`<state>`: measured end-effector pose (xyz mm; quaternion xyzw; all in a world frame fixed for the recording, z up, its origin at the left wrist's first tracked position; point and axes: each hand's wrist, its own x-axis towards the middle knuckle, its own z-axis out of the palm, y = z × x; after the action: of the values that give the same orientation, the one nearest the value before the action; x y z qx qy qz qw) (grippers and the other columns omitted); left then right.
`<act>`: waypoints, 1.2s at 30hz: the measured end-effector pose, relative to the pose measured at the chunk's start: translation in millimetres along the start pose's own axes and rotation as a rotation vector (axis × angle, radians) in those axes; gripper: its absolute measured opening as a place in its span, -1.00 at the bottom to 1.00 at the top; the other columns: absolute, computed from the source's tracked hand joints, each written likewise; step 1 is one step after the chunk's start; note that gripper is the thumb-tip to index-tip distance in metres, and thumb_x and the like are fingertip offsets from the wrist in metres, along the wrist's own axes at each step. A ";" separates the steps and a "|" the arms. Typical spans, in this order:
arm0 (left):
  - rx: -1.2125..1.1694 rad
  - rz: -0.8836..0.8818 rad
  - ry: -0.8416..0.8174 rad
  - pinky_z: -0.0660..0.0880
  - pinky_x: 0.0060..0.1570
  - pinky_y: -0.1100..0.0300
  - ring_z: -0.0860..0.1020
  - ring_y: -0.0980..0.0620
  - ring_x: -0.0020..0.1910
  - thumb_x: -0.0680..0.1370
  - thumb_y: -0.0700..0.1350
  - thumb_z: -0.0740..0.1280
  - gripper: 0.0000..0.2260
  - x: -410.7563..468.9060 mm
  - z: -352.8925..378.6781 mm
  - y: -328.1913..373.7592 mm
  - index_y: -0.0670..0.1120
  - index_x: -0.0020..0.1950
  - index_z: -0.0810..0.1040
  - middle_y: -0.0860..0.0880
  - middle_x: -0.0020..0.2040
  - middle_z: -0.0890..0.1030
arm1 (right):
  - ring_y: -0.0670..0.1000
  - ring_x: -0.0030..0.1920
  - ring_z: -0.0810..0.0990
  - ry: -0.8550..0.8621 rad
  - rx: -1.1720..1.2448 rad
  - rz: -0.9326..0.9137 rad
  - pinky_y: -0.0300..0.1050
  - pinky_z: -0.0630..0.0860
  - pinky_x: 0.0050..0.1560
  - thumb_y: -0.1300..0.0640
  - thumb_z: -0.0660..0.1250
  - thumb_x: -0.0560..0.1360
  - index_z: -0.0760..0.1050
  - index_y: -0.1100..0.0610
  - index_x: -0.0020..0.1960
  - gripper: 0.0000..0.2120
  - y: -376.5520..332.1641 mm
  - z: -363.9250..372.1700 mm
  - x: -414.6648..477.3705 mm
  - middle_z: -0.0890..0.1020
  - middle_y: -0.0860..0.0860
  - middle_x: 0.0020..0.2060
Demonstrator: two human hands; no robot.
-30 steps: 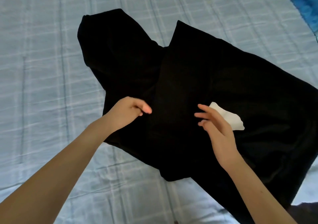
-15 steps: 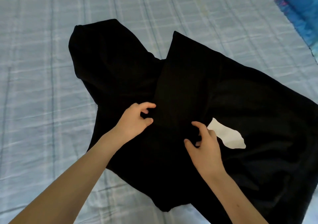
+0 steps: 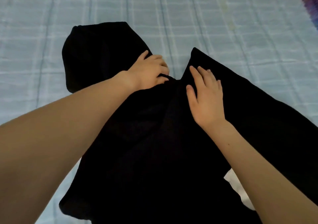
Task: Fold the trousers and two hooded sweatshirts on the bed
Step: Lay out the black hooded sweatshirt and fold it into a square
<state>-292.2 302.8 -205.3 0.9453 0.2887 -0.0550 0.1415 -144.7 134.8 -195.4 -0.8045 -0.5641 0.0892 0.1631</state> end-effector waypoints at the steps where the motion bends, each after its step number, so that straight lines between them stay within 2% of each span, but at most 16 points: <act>1: -0.034 -0.001 -0.027 -0.11 0.50 -0.16 0.37 -0.02 0.40 0.64 0.08 0.18 -0.77 3.6 -1.6 -3.9 0.04 0.18 0.55 0.02 0.29 0.50 | 0.09 0.59 0.09 -0.007 0.001 -0.004 0.20 0.00 0.56 0.03 0.09 0.68 0.16 0.03 0.60 -0.50 0.2 4.7 -2.6 0.24 0.04 0.57; 3: -0.046 -0.031 0.067 -0.05 0.51 -0.08 0.51 -0.05 0.22 0.65 0.06 0.18 -0.80 5.7 -14.6 -12.3 0.00 0.01 0.53 -0.02 0.09 0.60 | 0.08 0.60 0.07 0.002 0.018 -0.017 0.19 -0.02 0.57 0.03 0.08 0.68 0.13 0.02 0.61 -0.49 1.6 11.3 -11.7 0.21 0.03 0.58; 6: 0.117 -0.209 0.328 0.14 0.37 -0.05 0.48 -0.14 0.17 0.62 0.09 0.20 -0.75 11.2 -41.4 -35.8 0.01 0.05 0.61 -0.12 -0.03 0.64 | 0.08 0.61 0.04 0.039 0.029 -0.022 0.16 -0.06 0.57 -0.01 0.01 0.68 0.09 0.00 0.62 -0.49 6.0 14.3 -16.7 0.17 0.01 0.59; 9: 0.244 -0.403 0.285 0.21 0.24 -0.08 0.40 -0.17 0.19 0.61 0.11 0.21 -0.69 16.3 -34.9 -41.7 -0.05 0.03 0.65 -0.13 -0.06 0.62 | 0.09 0.61 0.02 0.002 -0.045 -0.019 0.17 -0.09 0.57 -0.08 -0.07 0.66 0.08 -0.05 0.62 -0.47 13.9 22.7 -8.5 0.14 -0.01 0.60; 12: 0.201 -0.476 0.169 0.24 0.20 -0.08 0.33 -0.18 0.25 0.63 0.06 0.22 -0.71 25.4 -14.9 -25.2 -0.11 0.06 0.60 -0.12 0.01 0.60 | 0.11 0.60 0.05 -0.062 -0.133 -0.014 0.23 -0.04 0.57 -0.11 -0.11 0.65 0.11 -0.06 0.61 -0.47 19.0 36.6 -6.2 0.16 0.00 0.60; 16: -0.080 -0.372 0.436 0.25 0.18 0.04 0.32 -0.18 0.28 0.59 0.05 0.27 -0.65 -5.5 -16.5 -22.2 -0.04 0.33 0.47 -0.13 0.27 0.44 | 0.11 0.60 0.04 -0.067 -0.106 0.022 0.22 -0.08 0.57 -0.11 -0.09 0.64 0.12 -0.03 0.61 -0.45 5.9 28.2 -11.5 0.17 0.02 0.60; 19: 0.031 -0.484 0.622 0.18 0.41 -0.13 0.32 -0.22 0.38 0.62 0.08 0.19 -0.57 -64.0 -12.0 -41.3 0.00 0.47 0.37 -0.16 0.42 0.37 | 0.07 0.61 0.02 -0.045 0.004 -0.066 0.16 -0.11 0.57 -0.11 -0.09 0.65 0.08 -0.03 0.62 -0.45 -31.6 18.8 -23.9 0.16 -0.01 0.60; 21: 0.098 -0.618 0.571 0.02 0.47 -0.25 0.20 -0.22 0.50 0.66 0.08 0.11 -0.56 -102.3 0.2 -58.5 0.05 0.53 0.28 -0.13 0.53 0.26 | 0.07 0.61 0.02 -0.048 0.015 -0.153 0.17 -0.09 0.57 -0.11 -0.07 0.66 0.04 -0.06 0.62 -0.46 -52.4 24.8 -25.2 0.15 -0.03 0.60; 23: 0.107 -0.639 0.464 -0.01 0.46 -0.30 0.11 -0.22 0.55 0.68 0.09 0.06 -0.57 -129.3 20.9 -67.6 0.06 0.55 0.25 -0.10 0.59 0.15 | 0.09 0.61 0.04 -0.094 -0.022 -0.196 0.21 -0.05 0.57 -0.11 -0.07 0.66 0.01 -0.09 0.62 -0.46 -61.6 42.7 -16.3 0.14 -0.03 0.60; 25: 0.004 -0.636 0.335 0.04 0.48 -0.28 0.05 -0.19 0.58 0.68 0.11 0.01 -0.55 -139.9 43.4 -70.2 0.07 0.57 0.21 -0.08 0.62 0.05 | 0.12 0.60 0.06 -0.183 -0.116 -0.197 0.26 -0.02 0.56 -0.14 -0.08 0.65 0.00 -0.12 0.62 -0.46 -63.4 61.4 -5.7 0.16 -0.02 0.60; 27: -0.151 -0.645 0.319 0.06 0.50 -0.21 0.02 -0.14 0.59 0.68 0.10 0.04 -0.55 -142.4 52.6 -73.6 0.08 0.58 0.18 -0.05 0.63 0.01 | 0.14 0.57 0.16 -0.226 -0.173 -0.190 0.29 0.03 0.52 -0.15 -0.06 0.62 0.09 -0.13 0.60 -0.45 -64.4 70.3 0.5 0.25 -0.01 0.57; 30: -0.402 -0.634 0.590 0.12 0.50 0.12 0.15 -0.08 0.53 0.66 -0.04 0.21 -0.60 -146.1 38.8 -77.4 0.01 0.51 0.34 -0.05 0.58 0.16 | 0.15 0.41 0.38 -0.147 -0.078 -0.172 0.26 0.23 0.38 -0.11 0.05 0.63 0.34 -0.05 0.50 -0.53 -76.4 51.6 18.1 0.46 0.02 0.41; 32: -0.509 -0.741 0.822 0.15 0.32 0.44 0.27 -0.04 0.40 0.61 -0.12 0.28 -0.59 -151.9 26.9 -79.1 -0.01 0.46 0.39 -0.10 0.47 0.25 | 0.17 0.27 0.47 -0.047 0.065 -0.196 0.20 0.37 0.29 -0.03 0.14 0.64 0.41 0.03 0.44 -0.60 -89.9 33.1 46.0 0.54 0.09 0.29; 33: -0.614 -0.825 0.889 0.21 0.23 0.48 0.32 0.00 0.32 0.58 -0.11 0.31 -0.57 -153.6 21.9 -82.0 0.02 0.46 0.37 -0.10 0.39 0.26 | 0.18 0.25 0.47 -0.021 0.091 -0.240 0.18 0.39 0.29 -0.03 0.16 0.63 0.41 0.01 0.45 -0.60 -98.2 27.4 65.4 0.53 0.11 0.27; 35: -0.957 -0.921 0.840 0.35 0.08 0.44 0.43 0.14 0.19 0.57 -0.06 0.34 -0.52 -150.5 12.6 -88.3 0.12 0.46 0.31 -0.01 0.30 0.33 | 0.19 0.30 0.44 -0.145 0.092 -0.307 0.16 0.36 0.36 -0.13 0.16 0.61 0.29 -0.18 0.50 -0.54 -115.1 26.1 111.1 0.47 0.14 0.32; 36: -1.077 -0.879 0.750 0.37 0.04 0.44 0.46 0.18 0.18 0.57 -0.05 0.35 -0.50 -147.5 9.8 -90.4 0.17 0.47 0.29 0.06 0.30 0.39 | 0.16 0.34 0.43 -0.275 0.098 -0.296 0.10 0.33 0.39 -0.16 0.18 0.60 0.22 -0.28 0.51 -0.51 -122.7 29.7 131.5 0.45 0.12 0.36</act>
<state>-465.2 293.4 -208.6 0.5015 0.6511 0.3641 0.4382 -216.5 300.9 -173.2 -0.6841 -0.6882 0.2005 0.1349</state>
